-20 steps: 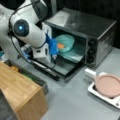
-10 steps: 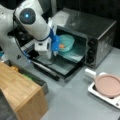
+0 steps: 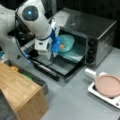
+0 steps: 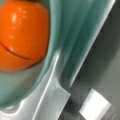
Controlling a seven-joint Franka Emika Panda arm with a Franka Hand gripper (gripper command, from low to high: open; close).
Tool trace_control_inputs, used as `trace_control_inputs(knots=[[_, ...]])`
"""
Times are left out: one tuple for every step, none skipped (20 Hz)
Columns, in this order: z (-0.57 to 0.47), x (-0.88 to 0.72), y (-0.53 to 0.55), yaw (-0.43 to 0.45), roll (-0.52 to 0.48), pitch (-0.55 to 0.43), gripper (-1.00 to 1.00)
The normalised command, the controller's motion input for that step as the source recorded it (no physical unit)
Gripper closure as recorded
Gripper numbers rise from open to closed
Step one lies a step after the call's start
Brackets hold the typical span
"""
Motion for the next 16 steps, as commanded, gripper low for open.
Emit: trace_control_inputs(knots=[[-0.18, 0.12, 0.1, -0.025, -0.201, -0.01, -1.0], [-0.17, 0.12, 0.1, -0.032, -0.187, -0.012, -1.0], [-0.16, 0.11, 0.1, -0.039, -0.176, -0.016, -1.0], [-0.15, 0.1, 0.11, -0.045, -0.167, -0.022, -1.0], [-0.13, 0.09, 0.12, -0.051, -0.156, -0.029, -1.0], [-0.11, 0.08, 0.12, -0.057, -0.159, -0.031, -1.0], [-0.09, 0.08, 0.11, -0.058, -0.148, -0.03, -1.0], [-0.07, 0.06, 0.11, -0.06, -0.133, -0.032, -1.0], [-0.05, 0.05, 0.1, -0.06, -0.119, -0.029, -1.0], [-0.04, 0.04, 0.09, -0.057, -0.108, -0.029, -1.0], [-0.03, 0.04, 0.08, -0.052, -0.1, -0.031, -1.0], [-0.02, 0.03, 0.07, -0.05, -0.093, -0.029, -1.0], [-0.02, 0.02, 0.06, -0.052, -0.097, -0.031, -1.0], [-0.03, 0.02, 0.06, -0.054, -0.103, -0.034, -1.0], [-0.03, 0.01, 0.05, -0.053, -0.102, -0.034, -1.0], [-0.03, 0.01, 0.05, -0.053, -0.098, -0.038, -1.0]])
